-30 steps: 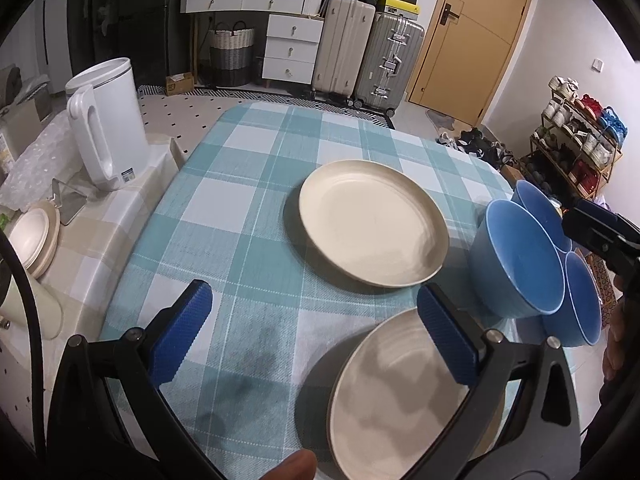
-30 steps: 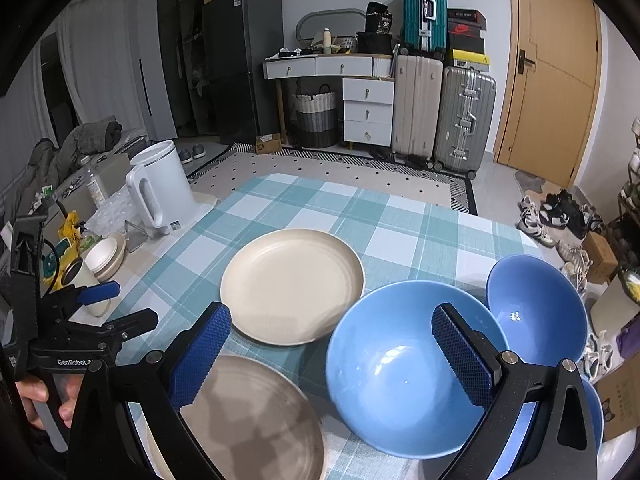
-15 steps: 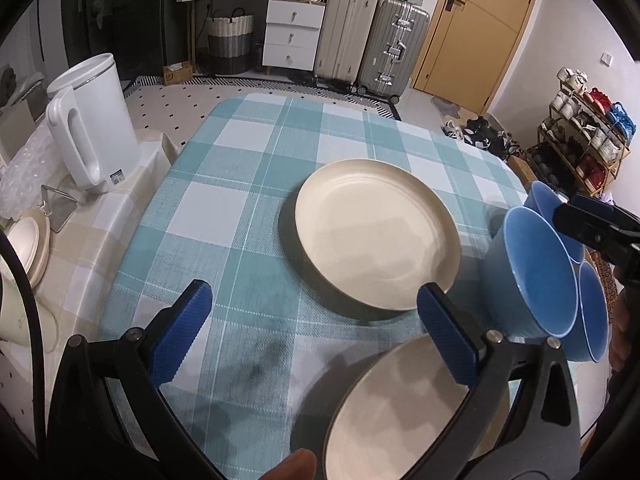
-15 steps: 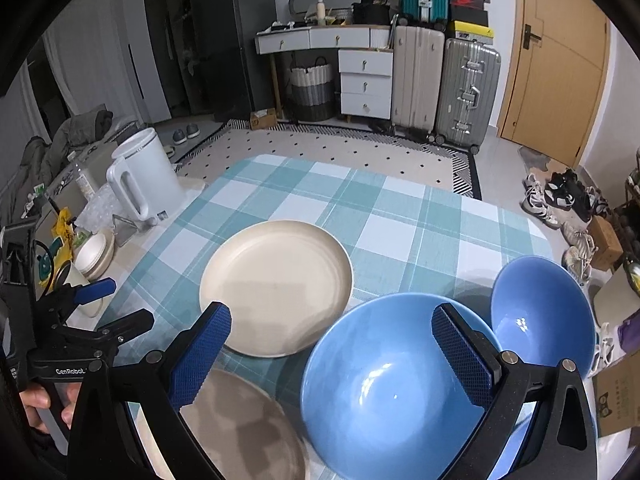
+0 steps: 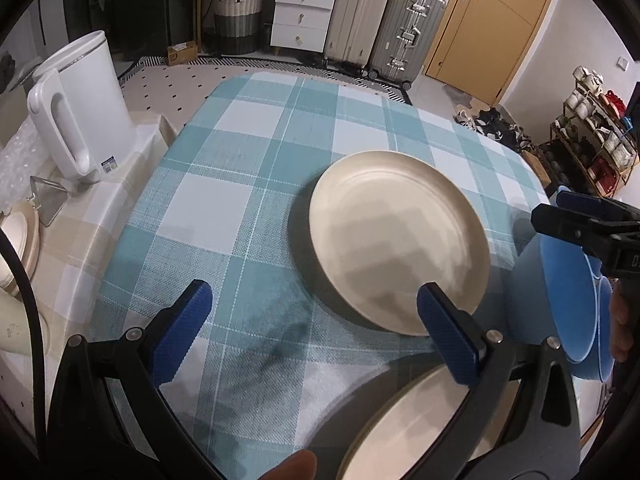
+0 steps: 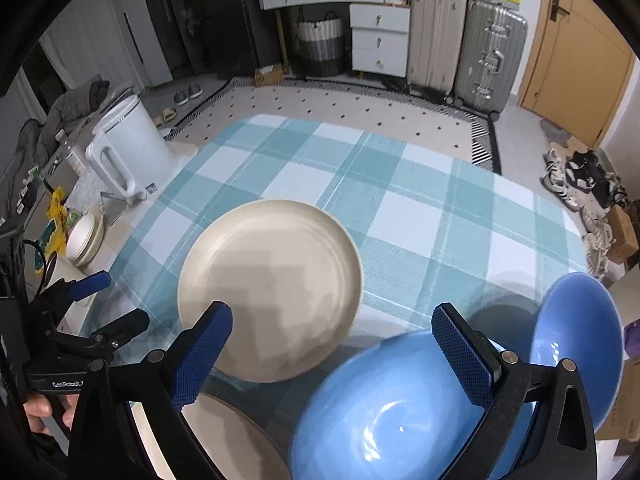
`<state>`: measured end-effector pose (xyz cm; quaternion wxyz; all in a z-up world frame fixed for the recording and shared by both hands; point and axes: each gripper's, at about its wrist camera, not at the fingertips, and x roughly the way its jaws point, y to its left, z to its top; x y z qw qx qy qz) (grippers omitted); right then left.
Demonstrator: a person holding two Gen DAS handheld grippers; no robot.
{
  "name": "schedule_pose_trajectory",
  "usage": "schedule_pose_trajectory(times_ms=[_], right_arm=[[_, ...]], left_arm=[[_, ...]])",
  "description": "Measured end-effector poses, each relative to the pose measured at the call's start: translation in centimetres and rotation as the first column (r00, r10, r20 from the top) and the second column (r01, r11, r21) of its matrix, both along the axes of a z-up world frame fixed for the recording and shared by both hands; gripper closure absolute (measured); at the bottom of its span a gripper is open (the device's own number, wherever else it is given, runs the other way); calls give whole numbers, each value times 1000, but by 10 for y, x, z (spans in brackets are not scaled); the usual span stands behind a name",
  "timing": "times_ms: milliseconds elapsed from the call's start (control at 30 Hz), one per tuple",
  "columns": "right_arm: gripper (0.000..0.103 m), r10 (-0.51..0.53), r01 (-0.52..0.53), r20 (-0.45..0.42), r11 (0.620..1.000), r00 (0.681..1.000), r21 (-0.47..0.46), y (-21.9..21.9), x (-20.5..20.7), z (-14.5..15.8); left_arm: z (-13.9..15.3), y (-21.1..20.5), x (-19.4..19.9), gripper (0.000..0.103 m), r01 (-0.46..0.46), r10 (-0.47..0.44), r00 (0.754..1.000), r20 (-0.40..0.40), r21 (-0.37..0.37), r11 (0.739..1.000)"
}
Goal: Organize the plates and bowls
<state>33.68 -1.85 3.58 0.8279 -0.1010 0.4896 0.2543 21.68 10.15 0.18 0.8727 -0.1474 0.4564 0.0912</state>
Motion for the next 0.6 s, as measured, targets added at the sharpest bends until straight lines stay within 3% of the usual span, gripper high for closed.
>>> schedule_pose_trajectory(times_ms=[233,600], right_arm=[[2,18,-20,-51,1000,999,-23,13,22,-21],[13,31,-38,-143,998,989,-47,20,47,-53]], left_arm=[[-15,8,10,1,-14,14,1000,-27,-24,1000],[-35,13,22,4,-22,18,998,-61,-66,998]])
